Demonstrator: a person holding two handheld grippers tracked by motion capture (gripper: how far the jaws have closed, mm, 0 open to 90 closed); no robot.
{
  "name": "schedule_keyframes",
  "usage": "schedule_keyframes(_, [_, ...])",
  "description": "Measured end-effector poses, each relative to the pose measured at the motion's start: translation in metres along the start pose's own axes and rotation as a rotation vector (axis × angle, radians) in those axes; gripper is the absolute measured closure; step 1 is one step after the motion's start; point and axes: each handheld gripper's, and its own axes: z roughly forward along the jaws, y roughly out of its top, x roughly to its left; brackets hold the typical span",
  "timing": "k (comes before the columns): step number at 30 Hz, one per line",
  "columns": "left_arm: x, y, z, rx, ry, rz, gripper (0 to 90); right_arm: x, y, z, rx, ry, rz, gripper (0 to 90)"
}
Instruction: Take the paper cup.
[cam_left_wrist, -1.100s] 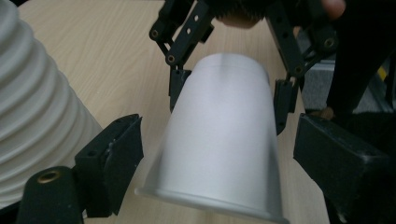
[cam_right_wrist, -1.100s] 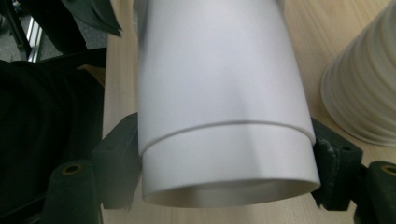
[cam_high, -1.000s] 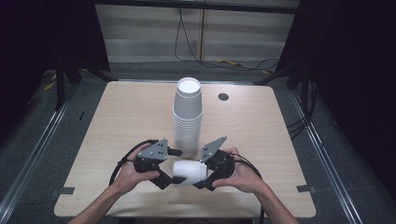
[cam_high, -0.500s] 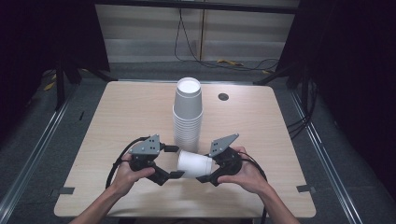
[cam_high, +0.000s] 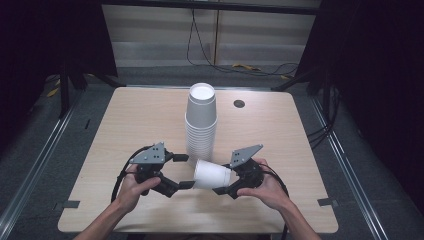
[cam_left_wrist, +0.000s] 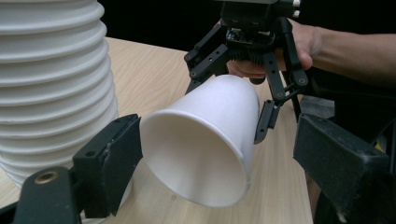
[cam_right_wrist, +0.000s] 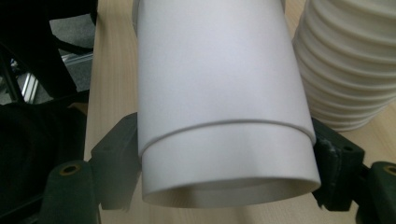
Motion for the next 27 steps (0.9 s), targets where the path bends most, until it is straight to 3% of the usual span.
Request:
schedule_keyframes(2, [0.001,-0.002,0.001,0.003,0.004,-0.01,15.3,0.001,0.0,-0.001,0.007,-0.018,-0.016,23.6])
schedule_keyframes(5, [0.002,-0.004,0.002,-0.003,0.013,-0.02,15.3,0.001,-0.002,-0.001,-0.017,-0.018,-0.003,23.5])
schedule_keyframes(9, [0.003,-0.003,0.0,-0.024,0.008,-0.029,15.3,-0.002,-0.006,0.001,-0.058,0.016,0.054,23.1])
schedule_keyframes(15, [0.002,-0.002,-0.001,-0.029,0.013,-0.028,15.3,-0.004,-0.009,0.002,-0.16,0.062,0.081,23.3])
schedule_keyframes(20, [0.003,-0.002,-0.002,-0.046,0.007,-0.035,15.3,-0.004,-0.016,0.004,-0.2,0.046,0.084,23.3])
schedule_keyframes(27, [0.003,-0.002,-0.001,-0.065,0.007,-0.05,15.3,-0.001,-0.016,0.001,-0.307,0.066,0.071,23.3])
